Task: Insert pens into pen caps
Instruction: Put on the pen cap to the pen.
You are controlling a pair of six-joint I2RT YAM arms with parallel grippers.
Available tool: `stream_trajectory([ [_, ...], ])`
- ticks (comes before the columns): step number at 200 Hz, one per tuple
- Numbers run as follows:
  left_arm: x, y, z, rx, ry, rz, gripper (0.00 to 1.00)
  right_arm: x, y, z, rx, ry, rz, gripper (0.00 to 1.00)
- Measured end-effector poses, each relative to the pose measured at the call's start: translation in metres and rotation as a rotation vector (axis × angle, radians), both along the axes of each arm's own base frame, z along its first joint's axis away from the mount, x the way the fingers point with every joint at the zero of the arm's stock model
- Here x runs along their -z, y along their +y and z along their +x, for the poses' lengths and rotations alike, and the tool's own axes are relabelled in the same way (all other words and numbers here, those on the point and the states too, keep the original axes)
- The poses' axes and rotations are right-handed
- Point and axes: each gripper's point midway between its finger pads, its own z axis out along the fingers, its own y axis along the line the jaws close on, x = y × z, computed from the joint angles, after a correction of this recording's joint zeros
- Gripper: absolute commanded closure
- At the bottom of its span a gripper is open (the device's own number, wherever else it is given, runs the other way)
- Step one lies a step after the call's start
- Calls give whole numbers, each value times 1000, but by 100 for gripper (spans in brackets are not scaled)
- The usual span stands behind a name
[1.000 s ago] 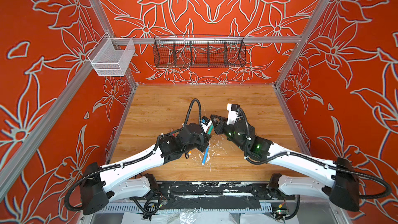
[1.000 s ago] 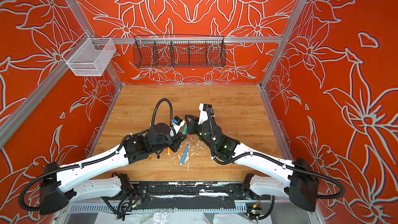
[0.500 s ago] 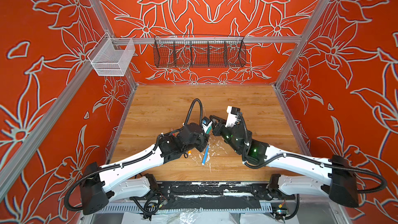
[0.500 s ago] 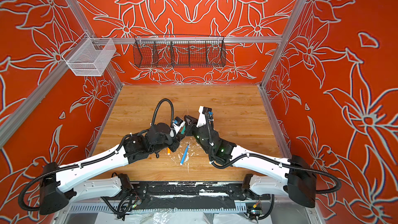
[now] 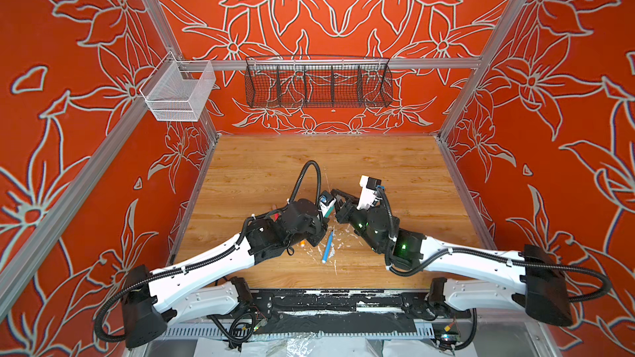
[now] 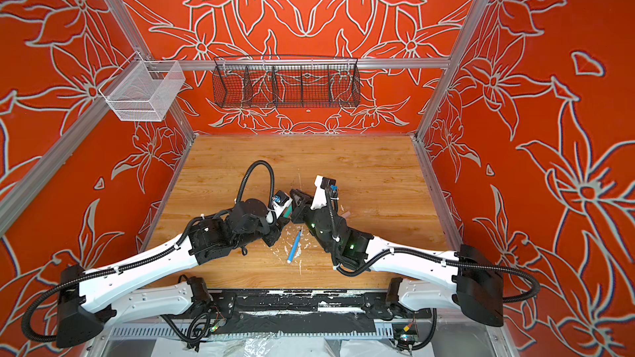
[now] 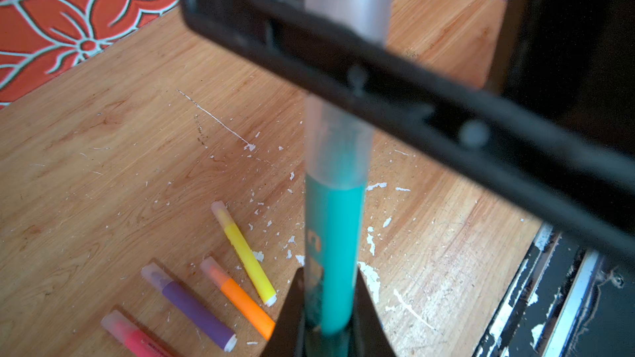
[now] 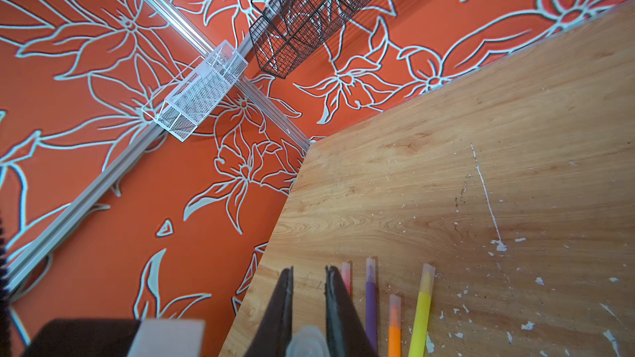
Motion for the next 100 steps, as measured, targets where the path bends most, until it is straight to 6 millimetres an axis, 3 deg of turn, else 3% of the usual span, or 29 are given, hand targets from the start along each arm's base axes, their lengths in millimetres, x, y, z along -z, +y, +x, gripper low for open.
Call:
stream_trajectory([
  [48,0,-2,-2,17,7,-4,100,1,-3,-2,-2,4,0,100],
  [81,2,-9,-7,28,43,-60,100,-7,-8,-5,4,9,-30,78],
  [100,-7,-18,-1,2,26,-174,100,-1,-4,-16,-31,55,-118,52],
])
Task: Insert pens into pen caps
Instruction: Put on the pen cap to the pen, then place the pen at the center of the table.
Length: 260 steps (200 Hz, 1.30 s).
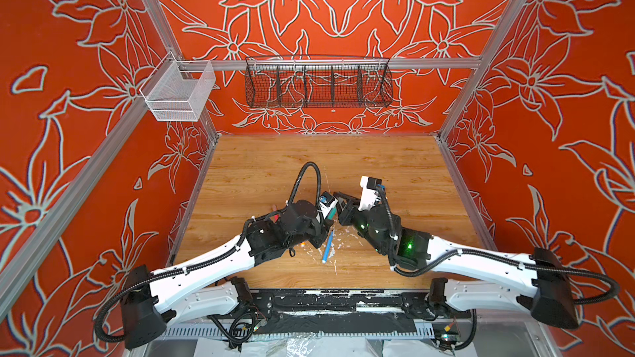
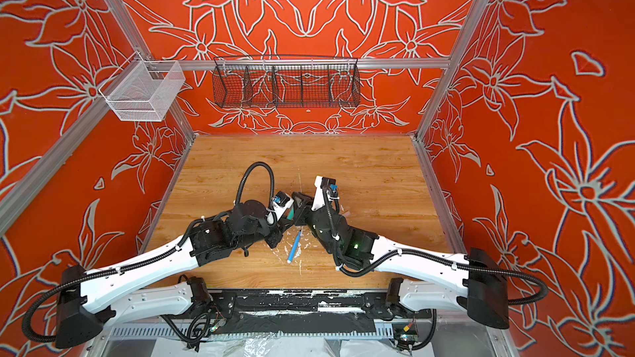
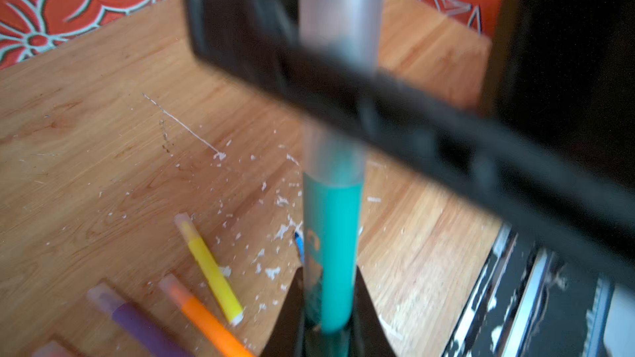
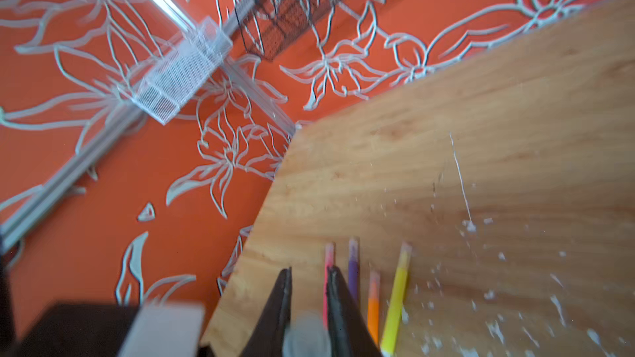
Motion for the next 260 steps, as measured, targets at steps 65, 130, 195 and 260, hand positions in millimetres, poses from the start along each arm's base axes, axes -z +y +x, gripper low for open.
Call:
stream_trajectory([
  [65,35,19,3,-134,57,-85,100,-85,-65,-5,143,-56,-169,2],
  [130,71,14,15,-204,149,-5,100,-76,-189,7,531,-260,-265,2],
  [195,114,4,36,-269,296,139,100,4,-202,36,605,-200,-543,4],
  [260,149,4,47,-294,449,244,100,10,-189,50,596,-152,-612,5],
])
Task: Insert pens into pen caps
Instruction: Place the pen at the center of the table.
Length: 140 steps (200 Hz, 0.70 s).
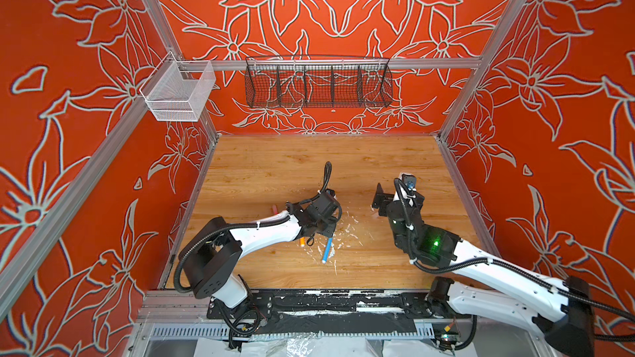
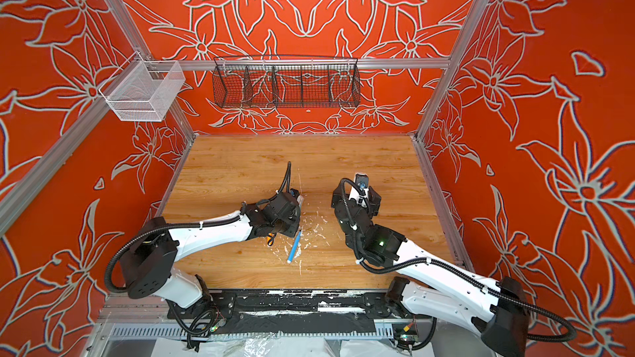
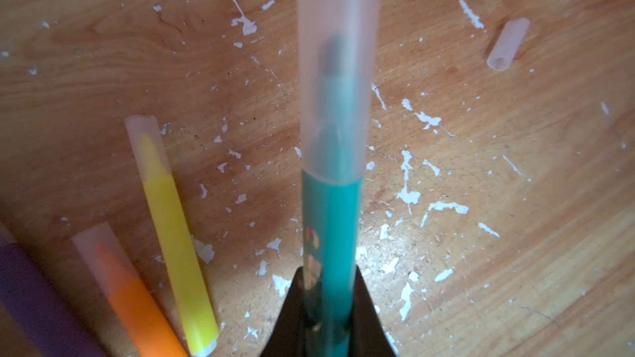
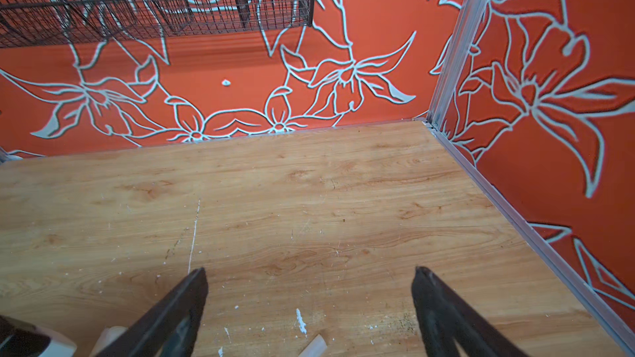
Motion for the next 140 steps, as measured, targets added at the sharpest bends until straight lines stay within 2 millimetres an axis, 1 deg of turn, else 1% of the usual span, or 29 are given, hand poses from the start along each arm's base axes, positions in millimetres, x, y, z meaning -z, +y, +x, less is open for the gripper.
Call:
stream_trajectory([
  [57,24,13,8,-55,82,139,100,-5,-9,-2,12,-7,46,5],
  [90,39,22,10,-83,142,198,100,-2,-12,-1,22,3,38,6],
  [97,41,24,10,-88,150,204,94,-1,-12,-1,21,5,39,6],
  [108,42,27,9,-94,158,212,88,0,-12,0,22,8,38,6],
  [130,42,30,8,-99,170,218,79,4,-9,1,16,21,31,6],
  [140,43,30,7,-98,173,216,78,7,-8,2,14,30,21,6],
])
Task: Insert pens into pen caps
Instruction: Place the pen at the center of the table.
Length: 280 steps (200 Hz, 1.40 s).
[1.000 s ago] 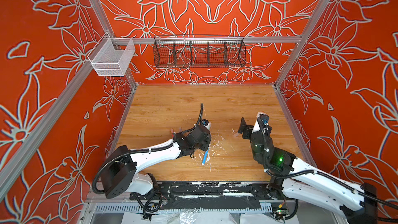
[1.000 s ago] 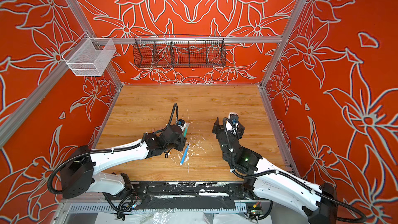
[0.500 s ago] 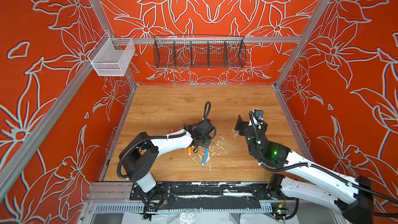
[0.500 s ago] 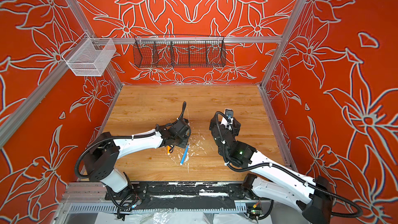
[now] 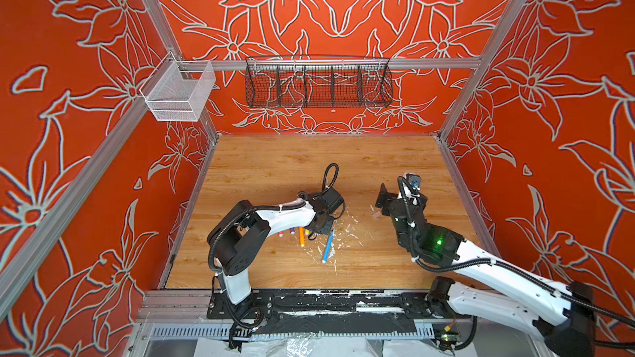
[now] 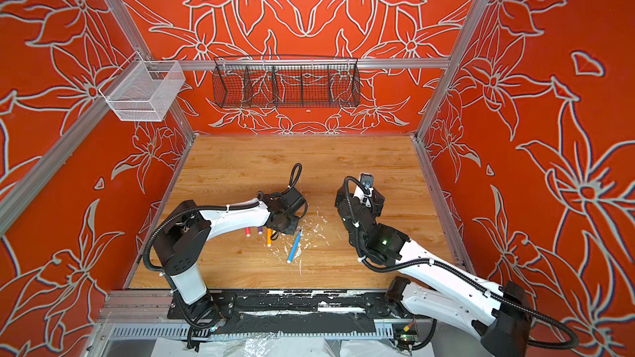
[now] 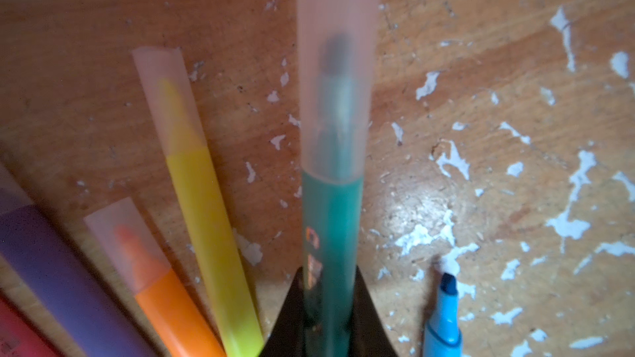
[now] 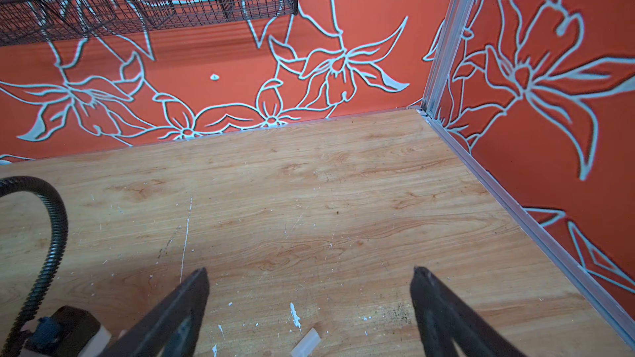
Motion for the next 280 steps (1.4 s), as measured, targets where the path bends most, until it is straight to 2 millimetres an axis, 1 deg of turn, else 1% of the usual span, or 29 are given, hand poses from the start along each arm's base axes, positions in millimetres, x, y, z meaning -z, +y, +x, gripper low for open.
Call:
stream_trajectory([
  [55,2,-2,-2,0,18,-6,76,9,3,3,-3,32,-28,6],
  [78,2,-1,-2,-1,19,-9,75,6,4,4,-7,35,-26,6],
  [91,-2,-1,-2,-1,9,-23,74,4,5,4,-10,33,-22,6],
  [110,-19,3,-6,4,-35,-63,71,3,4,4,-12,31,-17,6],
  [130,-49,8,-11,7,-108,-127,71,1,5,3,-24,31,-7,6],
  [146,-74,9,-15,2,-155,-197,71,1,6,2,-30,32,-3,7],
  [157,-88,6,-22,6,-179,-265,68,2,6,3,-33,34,-2,7],
  [168,-94,4,-35,24,-181,-329,66,2,6,3,-35,36,0,7],
  [193,-88,7,-74,56,-119,-421,66,2,7,3,-38,38,3,8],
  [215,-81,10,-96,55,-66,-471,64,4,9,3,-47,43,8,9],
  [249,-69,5,-122,78,6,-504,64,5,12,4,-58,50,12,10],
  [266,-60,0,-128,87,44,-495,65,5,12,4,-59,50,12,10],
  [280,-49,-5,-131,90,80,-475,66,5,13,4,-61,52,13,10],
])
